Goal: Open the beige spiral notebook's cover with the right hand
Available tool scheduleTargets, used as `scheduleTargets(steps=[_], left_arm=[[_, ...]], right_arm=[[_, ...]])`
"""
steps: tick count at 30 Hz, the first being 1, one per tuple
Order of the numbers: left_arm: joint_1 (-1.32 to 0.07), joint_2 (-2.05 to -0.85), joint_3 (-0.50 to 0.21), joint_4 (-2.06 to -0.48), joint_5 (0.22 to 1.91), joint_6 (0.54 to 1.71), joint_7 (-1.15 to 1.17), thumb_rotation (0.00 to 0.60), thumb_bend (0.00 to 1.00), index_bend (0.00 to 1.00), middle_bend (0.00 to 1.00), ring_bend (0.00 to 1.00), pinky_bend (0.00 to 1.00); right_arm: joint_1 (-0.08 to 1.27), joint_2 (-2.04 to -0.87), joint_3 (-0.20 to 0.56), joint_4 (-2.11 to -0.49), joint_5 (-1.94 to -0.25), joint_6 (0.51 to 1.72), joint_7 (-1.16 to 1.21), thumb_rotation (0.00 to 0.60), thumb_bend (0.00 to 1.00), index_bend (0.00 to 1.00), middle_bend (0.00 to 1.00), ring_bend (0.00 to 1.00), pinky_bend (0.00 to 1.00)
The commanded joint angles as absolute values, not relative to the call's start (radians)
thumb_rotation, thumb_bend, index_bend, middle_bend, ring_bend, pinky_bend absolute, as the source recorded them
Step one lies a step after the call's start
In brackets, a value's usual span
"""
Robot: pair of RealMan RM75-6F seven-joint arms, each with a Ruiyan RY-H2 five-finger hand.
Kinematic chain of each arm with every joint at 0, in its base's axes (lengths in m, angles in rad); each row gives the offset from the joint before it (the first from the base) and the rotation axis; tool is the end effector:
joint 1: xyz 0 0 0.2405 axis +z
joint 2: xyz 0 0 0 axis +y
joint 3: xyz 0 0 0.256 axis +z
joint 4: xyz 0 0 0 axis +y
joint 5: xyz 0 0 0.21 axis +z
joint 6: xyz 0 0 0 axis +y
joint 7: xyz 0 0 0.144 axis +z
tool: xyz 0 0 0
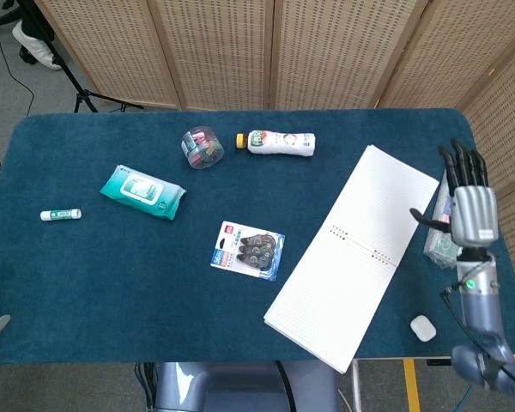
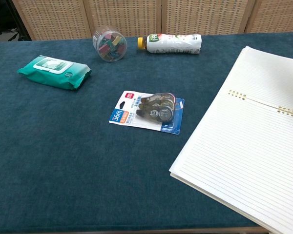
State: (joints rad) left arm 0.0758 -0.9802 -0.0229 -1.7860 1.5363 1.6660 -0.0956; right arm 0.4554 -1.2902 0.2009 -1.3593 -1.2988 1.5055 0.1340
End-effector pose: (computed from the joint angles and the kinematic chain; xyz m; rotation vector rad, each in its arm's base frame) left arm -0.2977 0.1255 0.2050 -1.1954 -0.9560 -0.9955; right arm -0.2589 -0.3237 0.1668 1.2388 -0.7146 1.2710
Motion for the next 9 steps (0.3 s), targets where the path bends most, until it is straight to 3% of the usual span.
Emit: scheduleTargets(steps=[1, 9], left_arm=[[0.078, -0.976, -0.026, -1.778, 1.533, 1.668, -0.107, 0.600, 0.00, 0.00, 0.00, 0.00, 0.00], [0.070, -0.973, -0.024, -1.769, 1.538, 1.652, -0.122, 0.600, 0.00, 0.00, 0.00, 0.00, 0.00]], right_arm=[[0.334, -1.225, 0.114, -1.477, -1.372, 1.599, 0.092, 0.600, 0.00, 0.00, 0.00, 0.00, 0.00], [0.207, -1.231, 0.031, -1.546, -1.461, 1.693, 0.074, 0.600, 0.00, 0.05, 0.00, 0.00, 0.00]])
